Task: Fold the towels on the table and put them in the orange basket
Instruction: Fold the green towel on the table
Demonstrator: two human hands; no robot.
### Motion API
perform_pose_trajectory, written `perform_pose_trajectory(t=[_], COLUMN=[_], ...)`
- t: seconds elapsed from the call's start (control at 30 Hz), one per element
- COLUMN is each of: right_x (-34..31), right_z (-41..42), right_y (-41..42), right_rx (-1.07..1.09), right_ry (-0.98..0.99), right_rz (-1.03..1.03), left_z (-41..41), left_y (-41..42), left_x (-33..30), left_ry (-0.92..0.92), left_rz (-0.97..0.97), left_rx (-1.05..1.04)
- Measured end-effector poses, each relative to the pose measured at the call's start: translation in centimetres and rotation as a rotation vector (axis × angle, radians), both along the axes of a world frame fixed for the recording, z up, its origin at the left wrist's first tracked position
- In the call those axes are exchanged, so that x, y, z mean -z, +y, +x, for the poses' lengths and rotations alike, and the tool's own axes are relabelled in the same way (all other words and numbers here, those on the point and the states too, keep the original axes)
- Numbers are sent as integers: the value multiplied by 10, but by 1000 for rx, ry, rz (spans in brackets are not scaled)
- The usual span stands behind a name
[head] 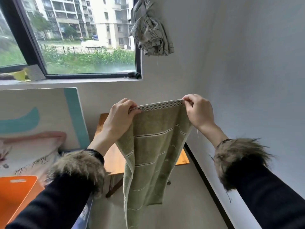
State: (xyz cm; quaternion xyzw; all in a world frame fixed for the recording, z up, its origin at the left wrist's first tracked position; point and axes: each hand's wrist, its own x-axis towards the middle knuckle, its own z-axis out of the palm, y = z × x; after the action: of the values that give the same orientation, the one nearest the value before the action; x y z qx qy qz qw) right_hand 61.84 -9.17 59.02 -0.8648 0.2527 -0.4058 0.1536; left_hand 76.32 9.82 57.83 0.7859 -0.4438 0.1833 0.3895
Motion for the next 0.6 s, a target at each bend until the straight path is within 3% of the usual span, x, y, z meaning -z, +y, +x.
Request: perform_pose_trajectory(t=[0.5,0.6], right_x=[-13,4], right_z=[276,320], right_y=[-147,-167], right_rx=[-75,-74], right_ry=[-33,40], right_rz=[-36,-49], left_z=[258,300], left_y=[-135,-153], left_x=[-10,7], left_ry=[20,56], left_rz=[20,51], left_rx=[-112,-146])
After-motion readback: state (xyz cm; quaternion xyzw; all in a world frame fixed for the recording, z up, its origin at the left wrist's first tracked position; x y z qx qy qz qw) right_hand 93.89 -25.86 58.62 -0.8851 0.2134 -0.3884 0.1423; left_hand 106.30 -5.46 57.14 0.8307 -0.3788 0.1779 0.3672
